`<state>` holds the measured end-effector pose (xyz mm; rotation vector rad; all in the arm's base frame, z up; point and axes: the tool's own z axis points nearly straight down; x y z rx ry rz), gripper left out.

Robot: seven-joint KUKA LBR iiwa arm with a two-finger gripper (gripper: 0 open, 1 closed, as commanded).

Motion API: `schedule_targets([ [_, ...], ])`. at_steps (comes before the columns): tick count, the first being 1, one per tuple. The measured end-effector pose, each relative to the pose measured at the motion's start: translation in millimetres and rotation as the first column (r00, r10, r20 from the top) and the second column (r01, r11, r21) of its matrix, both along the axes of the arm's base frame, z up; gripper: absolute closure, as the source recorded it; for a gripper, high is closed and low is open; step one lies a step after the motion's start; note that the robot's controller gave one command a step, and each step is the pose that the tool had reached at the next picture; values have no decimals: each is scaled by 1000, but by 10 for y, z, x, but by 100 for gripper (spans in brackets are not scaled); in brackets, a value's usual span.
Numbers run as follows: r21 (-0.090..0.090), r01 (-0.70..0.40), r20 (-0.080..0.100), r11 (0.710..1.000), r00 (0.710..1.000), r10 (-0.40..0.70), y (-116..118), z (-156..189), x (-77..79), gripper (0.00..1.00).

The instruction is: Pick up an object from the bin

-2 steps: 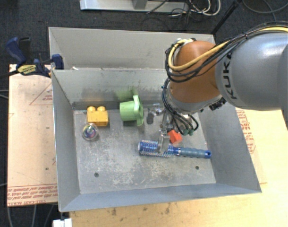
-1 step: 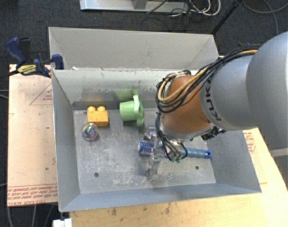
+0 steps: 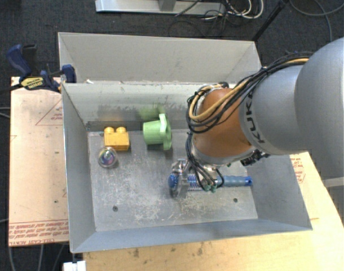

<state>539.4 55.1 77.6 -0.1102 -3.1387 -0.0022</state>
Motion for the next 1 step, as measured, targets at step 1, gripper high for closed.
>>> schedule_targets([
  [1,-1,-223,10,975,975,223,204,1602,99,100],
])
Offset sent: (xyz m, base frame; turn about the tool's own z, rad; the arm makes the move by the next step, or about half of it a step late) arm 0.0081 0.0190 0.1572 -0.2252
